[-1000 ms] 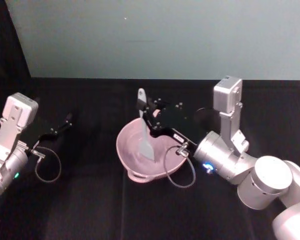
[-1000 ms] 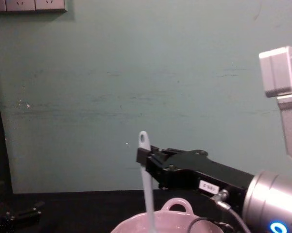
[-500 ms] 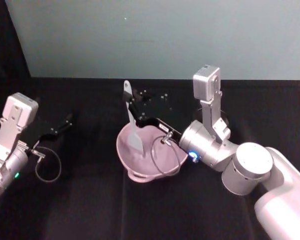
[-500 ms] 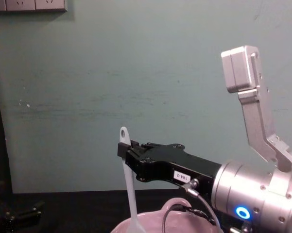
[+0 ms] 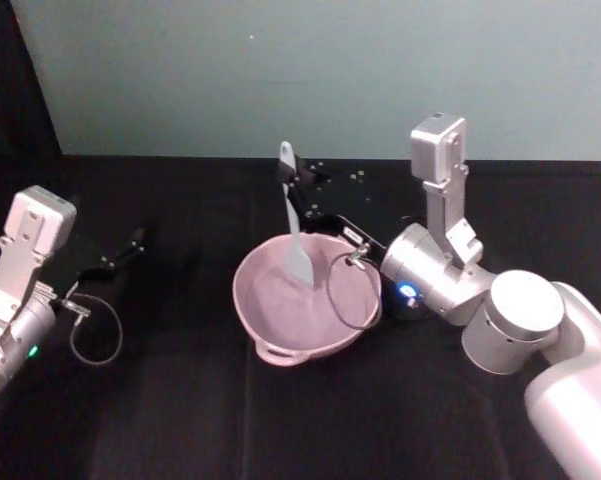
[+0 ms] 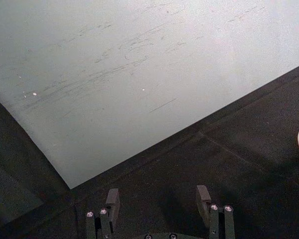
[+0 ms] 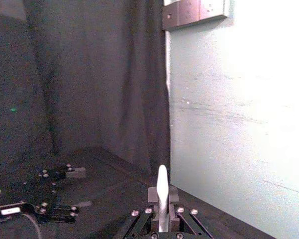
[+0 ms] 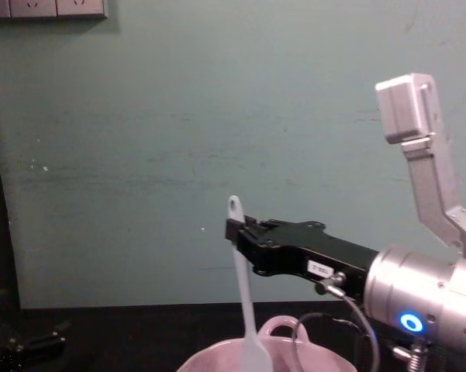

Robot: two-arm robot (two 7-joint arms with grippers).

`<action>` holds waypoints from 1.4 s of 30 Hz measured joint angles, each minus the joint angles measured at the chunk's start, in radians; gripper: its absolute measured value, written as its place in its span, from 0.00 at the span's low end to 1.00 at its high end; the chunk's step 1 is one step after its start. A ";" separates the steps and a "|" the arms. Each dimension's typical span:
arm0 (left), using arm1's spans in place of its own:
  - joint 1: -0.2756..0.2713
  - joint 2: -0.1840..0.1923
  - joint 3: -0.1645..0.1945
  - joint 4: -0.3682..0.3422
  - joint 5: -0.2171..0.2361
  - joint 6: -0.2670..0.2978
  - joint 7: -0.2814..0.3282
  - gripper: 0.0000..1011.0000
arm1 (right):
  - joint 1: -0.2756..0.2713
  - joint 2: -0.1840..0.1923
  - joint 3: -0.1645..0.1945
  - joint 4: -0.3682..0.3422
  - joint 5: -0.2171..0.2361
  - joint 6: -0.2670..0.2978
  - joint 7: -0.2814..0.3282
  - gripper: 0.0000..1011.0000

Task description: Use the one hand to pick up the spoon and stir the clear water in the bowl.

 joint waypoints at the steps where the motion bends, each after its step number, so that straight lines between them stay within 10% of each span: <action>1: 0.000 0.000 0.000 0.000 0.000 0.000 0.000 1.00 | -0.004 0.006 0.006 -0.003 0.000 0.000 -0.001 0.11; 18: 0.000 0.000 0.000 0.000 0.000 0.000 0.000 1.00 | -0.099 0.075 0.056 -0.130 0.032 0.008 -0.001 0.11; 42: 0.000 0.000 0.000 0.000 0.000 0.000 0.000 1.00 | -0.145 0.080 0.047 -0.236 0.072 0.013 0.003 0.11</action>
